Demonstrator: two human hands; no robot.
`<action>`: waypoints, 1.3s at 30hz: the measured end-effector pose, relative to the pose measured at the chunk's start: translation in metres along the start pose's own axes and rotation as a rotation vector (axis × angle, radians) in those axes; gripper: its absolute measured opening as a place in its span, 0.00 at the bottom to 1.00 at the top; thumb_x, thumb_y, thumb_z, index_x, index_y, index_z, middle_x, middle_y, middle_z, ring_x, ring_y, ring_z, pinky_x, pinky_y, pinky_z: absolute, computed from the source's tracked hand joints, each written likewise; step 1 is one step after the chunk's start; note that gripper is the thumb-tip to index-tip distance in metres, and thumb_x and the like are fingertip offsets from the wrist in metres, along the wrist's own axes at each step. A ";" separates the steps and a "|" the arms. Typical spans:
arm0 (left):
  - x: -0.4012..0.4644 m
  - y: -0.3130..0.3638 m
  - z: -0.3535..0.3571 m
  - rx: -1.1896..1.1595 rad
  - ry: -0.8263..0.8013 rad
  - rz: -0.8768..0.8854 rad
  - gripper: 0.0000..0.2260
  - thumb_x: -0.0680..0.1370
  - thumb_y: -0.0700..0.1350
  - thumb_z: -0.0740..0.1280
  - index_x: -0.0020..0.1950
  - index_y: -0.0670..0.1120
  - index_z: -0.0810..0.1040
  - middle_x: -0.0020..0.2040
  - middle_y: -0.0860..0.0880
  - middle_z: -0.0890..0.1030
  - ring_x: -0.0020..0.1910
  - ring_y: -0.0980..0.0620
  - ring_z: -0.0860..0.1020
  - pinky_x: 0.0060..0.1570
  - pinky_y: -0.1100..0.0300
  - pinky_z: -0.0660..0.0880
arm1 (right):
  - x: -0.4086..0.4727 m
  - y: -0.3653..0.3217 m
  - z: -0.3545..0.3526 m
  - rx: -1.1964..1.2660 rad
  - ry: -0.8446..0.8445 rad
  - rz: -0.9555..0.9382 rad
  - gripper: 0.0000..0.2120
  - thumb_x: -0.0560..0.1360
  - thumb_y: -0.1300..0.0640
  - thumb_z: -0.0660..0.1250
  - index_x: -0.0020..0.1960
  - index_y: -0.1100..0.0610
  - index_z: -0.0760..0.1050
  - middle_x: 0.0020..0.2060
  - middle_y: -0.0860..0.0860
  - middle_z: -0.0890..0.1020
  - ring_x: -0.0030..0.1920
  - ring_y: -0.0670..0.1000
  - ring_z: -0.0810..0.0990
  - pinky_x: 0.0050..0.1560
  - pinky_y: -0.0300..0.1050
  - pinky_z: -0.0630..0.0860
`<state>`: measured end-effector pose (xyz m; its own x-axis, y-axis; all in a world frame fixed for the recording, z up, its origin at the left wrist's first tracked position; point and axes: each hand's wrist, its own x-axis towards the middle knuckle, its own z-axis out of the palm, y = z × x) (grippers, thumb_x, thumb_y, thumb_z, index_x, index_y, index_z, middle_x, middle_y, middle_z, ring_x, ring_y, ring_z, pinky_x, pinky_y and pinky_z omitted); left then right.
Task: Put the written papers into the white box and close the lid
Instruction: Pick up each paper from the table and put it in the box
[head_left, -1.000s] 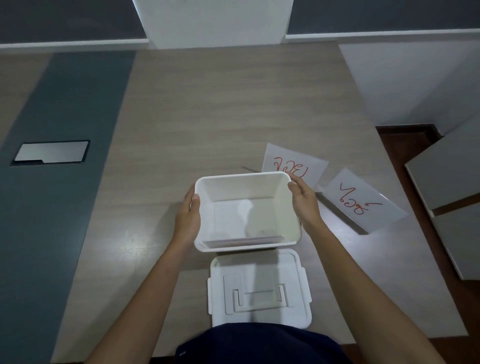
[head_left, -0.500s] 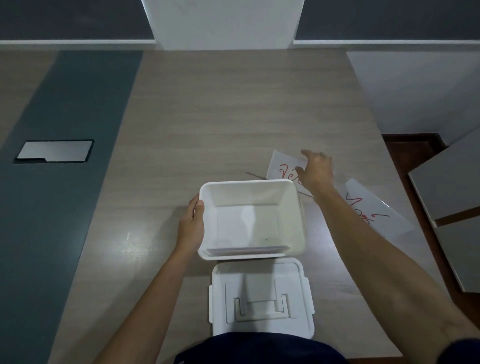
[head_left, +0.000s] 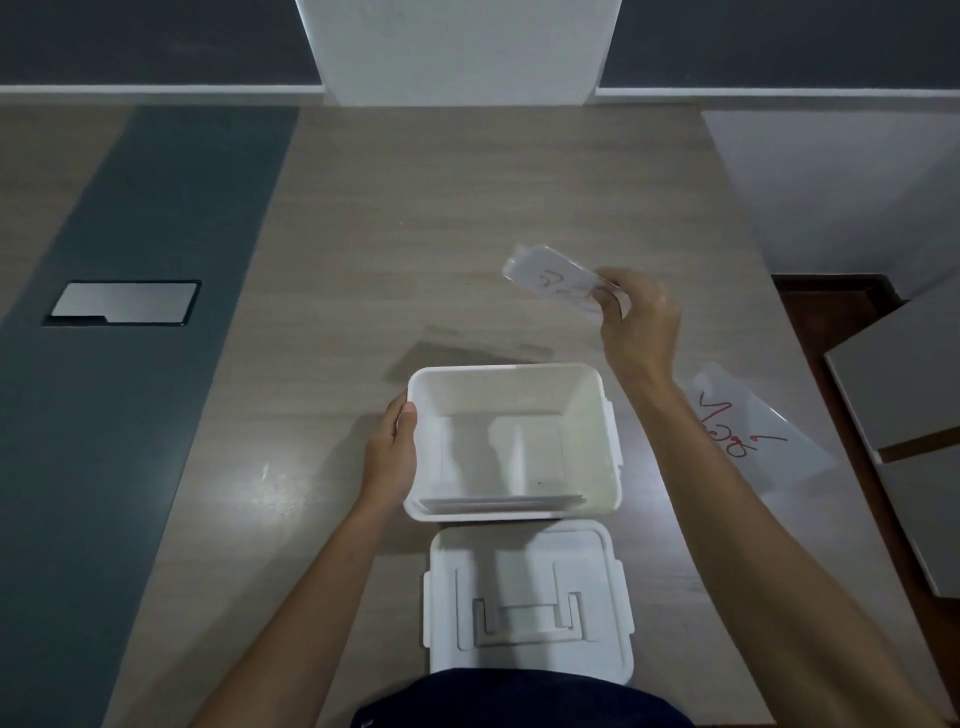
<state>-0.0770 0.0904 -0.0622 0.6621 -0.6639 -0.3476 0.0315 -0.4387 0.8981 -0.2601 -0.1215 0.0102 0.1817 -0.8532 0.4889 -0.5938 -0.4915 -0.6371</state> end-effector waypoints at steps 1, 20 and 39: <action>0.000 0.000 0.000 0.003 0.004 -0.005 0.17 0.83 0.50 0.56 0.71 0.51 0.71 0.61 0.58 0.74 0.61 0.59 0.71 0.60 0.64 0.63 | -0.002 -0.015 -0.007 0.047 0.032 -0.056 0.09 0.74 0.64 0.69 0.53 0.59 0.83 0.48 0.53 0.86 0.47 0.56 0.81 0.49 0.46 0.75; 0.003 -0.005 -0.001 -0.037 0.000 -0.002 0.18 0.82 0.50 0.56 0.71 0.50 0.71 0.63 0.56 0.75 0.63 0.58 0.71 0.62 0.63 0.63 | -0.148 -0.022 -0.006 -0.046 -0.813 -0.108 0.12 0.77 0.63 0.67 0.57 0.52 0.83 0.46 0.51 0.87 0.46 0.57 0.78 0.46 0.50 0.75; 0.000 -0.002 0.001 -0.047 0.025 -0.009 0.17 0.83 0.50 0.56 0.70 0.52 0.72 0.61 0.58 0.74 0.61 0.58 0.71 0.61 0.62 0.64 | -0.155 -0.038 -0.013 0.137 -1.011 0.153 0.09 0.76 0.47 0.68 0.53 0.47 0.84 0.42 0.37 0.83 0.42 0.37 0.77 0.44 0.26 0.69</action>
<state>-0.0779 0.0910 -0.0645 0.6801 -0.6446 -0.3492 0.0721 -0.4151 0.9069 -0.2759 0.0317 -0.0331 0.7237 -0.6252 -0.2921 -0.5827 -0.3270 -0.7440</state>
